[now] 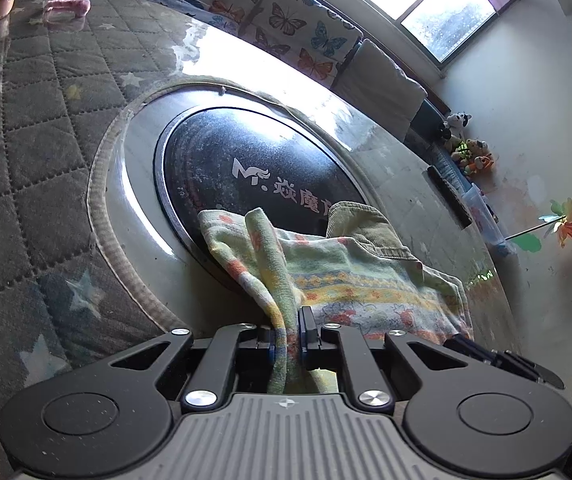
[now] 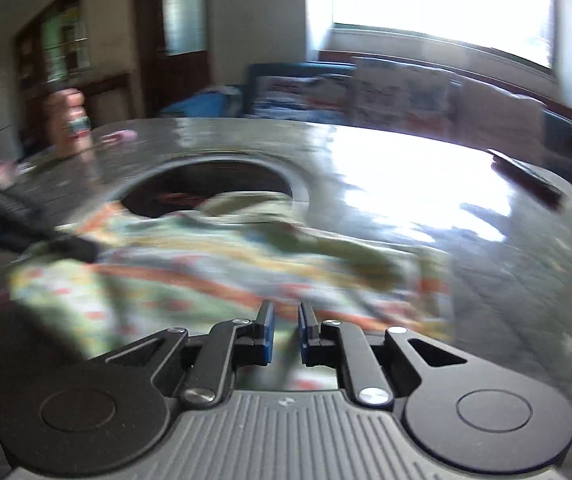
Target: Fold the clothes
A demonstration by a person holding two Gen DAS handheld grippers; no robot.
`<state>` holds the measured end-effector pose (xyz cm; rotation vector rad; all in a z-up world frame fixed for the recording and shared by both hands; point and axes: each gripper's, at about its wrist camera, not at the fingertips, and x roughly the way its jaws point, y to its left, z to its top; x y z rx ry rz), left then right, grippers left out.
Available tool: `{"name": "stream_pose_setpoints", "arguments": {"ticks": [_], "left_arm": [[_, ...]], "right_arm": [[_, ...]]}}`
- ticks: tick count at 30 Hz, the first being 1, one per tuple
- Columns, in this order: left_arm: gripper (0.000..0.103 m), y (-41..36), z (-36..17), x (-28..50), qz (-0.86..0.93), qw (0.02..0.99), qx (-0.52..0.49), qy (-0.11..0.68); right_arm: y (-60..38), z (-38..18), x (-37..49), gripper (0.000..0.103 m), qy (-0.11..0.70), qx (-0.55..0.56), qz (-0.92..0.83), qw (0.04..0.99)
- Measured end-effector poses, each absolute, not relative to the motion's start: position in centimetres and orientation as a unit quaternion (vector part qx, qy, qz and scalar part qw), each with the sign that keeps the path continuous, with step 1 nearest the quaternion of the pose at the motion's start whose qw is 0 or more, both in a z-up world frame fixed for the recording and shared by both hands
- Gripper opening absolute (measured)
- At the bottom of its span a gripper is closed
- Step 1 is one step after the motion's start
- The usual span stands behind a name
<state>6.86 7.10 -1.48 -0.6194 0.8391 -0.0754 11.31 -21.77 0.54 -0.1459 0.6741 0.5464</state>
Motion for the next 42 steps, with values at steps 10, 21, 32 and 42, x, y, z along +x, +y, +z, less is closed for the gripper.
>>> {"name": "stream_pose_setpoints", "arguments": {"ticks": [10, 21, 32, 42], "left_arm": [[0.012, 6.6, -1.3, 7.2, -0.028, 0.874, -0.271, 0.402], [0.012, 5.7, -0.6, 7.4, -0.02, 0.888, -0.232, 0.396], [0.009, 2.1, 4.1, 9.1, -0.061, 0.918, -0.164, 0.356], [0.009, -6.5, 6.1, 15.0, -0.141, 0.922, -0.118, 0.342]], "right_arm": [[-24.8, -0.3, 15.6, 0.029, 0.311, -0.056, 0.187, 0.93], [-24.7, -1.6, 17.2, 0.048, 0.322, 0.006, 0.168, 0.932], [-27.1, 1.1, 15.1, 0.007, 0.28, 0.043, 0.178, 0.942], [-34.4, 3.9, 14.6, 0.006, 0.24, 0.036, 0.089, 0.966]]}}
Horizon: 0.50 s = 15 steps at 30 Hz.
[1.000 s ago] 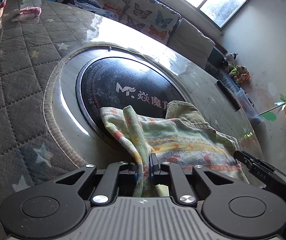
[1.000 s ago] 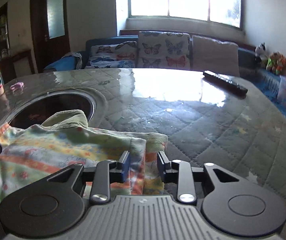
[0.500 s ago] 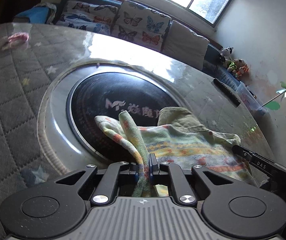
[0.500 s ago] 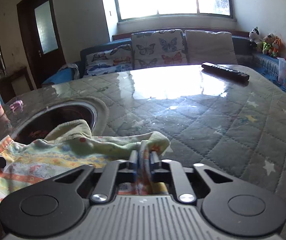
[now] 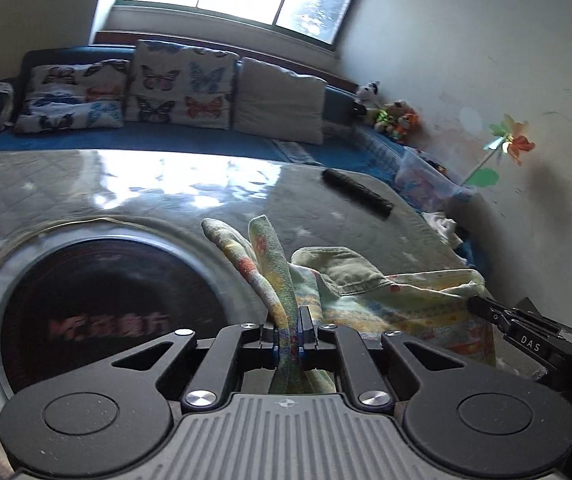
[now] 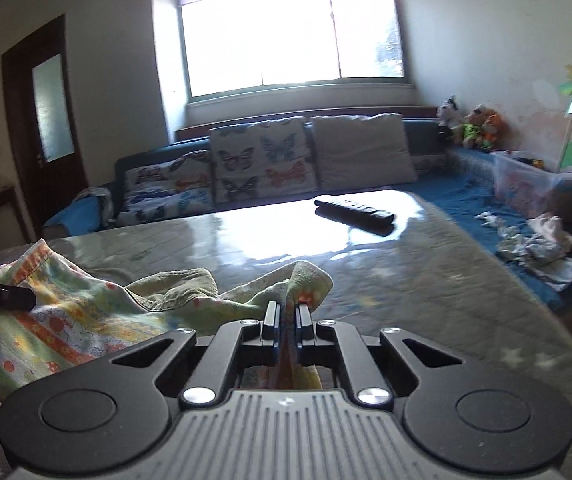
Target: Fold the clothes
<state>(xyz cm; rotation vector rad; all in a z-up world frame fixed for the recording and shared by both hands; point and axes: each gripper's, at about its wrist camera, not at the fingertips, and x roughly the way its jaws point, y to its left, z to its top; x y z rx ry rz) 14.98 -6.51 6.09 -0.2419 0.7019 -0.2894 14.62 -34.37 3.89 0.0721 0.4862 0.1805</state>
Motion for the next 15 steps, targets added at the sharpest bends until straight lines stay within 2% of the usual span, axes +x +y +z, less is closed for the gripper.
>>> {"name": "stream_pose_setpoints", "arguments": {"ticks": [12, 15], "left_arm": [[0.009, -14.7, 4.7, 19.7, -0.193, 0.912, -0.066, 0.357], [0.013, -16.0, 3.8, 20.2, -0.189, 0.912, -0.036, 0.363]], "right_arm": [[-40.8, 4.3, 15.7, 0.007, 0.239, 0.024, 0.005, 0.971], [-41.5, 3.1, 16.5, 0.008, 0.259, 0.027, -0.006, 0.966]]}}
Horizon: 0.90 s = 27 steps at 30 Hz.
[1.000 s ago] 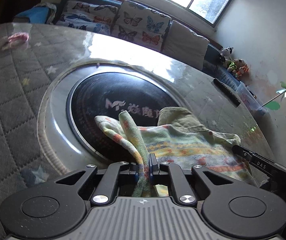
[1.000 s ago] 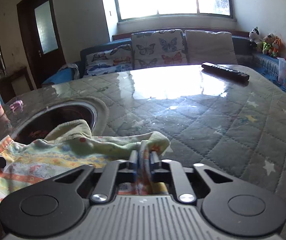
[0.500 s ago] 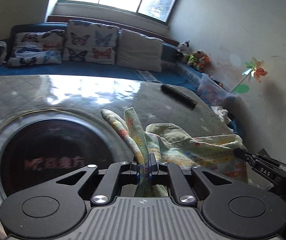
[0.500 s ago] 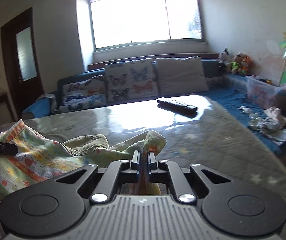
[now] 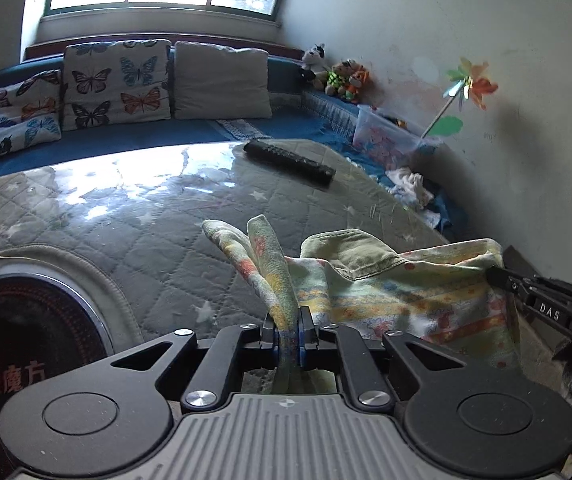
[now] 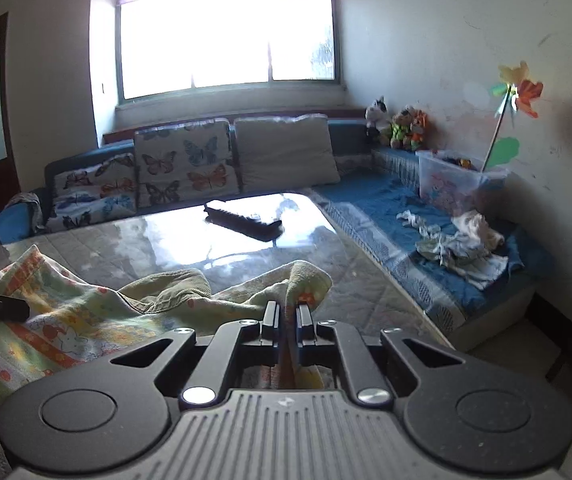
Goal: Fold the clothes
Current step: 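Fold the shirt over onto itself with both grippers and release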
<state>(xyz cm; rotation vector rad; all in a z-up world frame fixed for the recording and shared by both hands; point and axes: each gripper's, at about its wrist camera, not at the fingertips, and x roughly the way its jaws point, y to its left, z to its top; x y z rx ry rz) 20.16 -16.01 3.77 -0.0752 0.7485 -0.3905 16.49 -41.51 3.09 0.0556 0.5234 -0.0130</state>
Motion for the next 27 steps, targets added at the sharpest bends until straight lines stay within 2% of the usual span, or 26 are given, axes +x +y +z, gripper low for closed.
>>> {"name": "stream_pose_setpoints", "arguments": {"ticks": [2, 3, 4, 17, 22, 27], "left_arm": [[0.022, -16.4, 3.1, 20.4, -0.171, 0.913, -0.019, 0.369], [0.036, -16.5, 2.8, 20.5, -0.163, 0.914, -0.012, 0.371], [0.04, -16.4, 2.6, 20.5, -0.158, 0.915, -0.01, 0.372], [0.038, -18.3, 3.0, 21.6, -0.192, 0.913, 0.01, 0.36], [0.027, -20.1, 2.2, 23.3, -0.215, 0.907, 0.018, 0.362], [0.022, -21.3, 0.9, 25.1, -0.222, 0.9, 0.021, 0.375]], "right_arm": [[-41.8, 2.3, 16.8, 0.009, 0.268, 0.028, -0.017, 0.963], [-41.9, 2.0, 16.9, 0.009, 0.272, 0.03, -0.018, 0.962], [-42.0, 1.7, 17.0, 0.009, 0.275, 0.031, -0.019, 0.961], [-39.4, 0.6, 19.3, 0.01, 0.302, 0.059, 0.06, 0.95], [-37.7, -0.2, 21.4, 0.009, 0.316, 0.053, 0.086, 0.943], [-37.0, -1.2, 23.1, 0.009, 0.331, 0.052, 0.089, 0.938]]}}
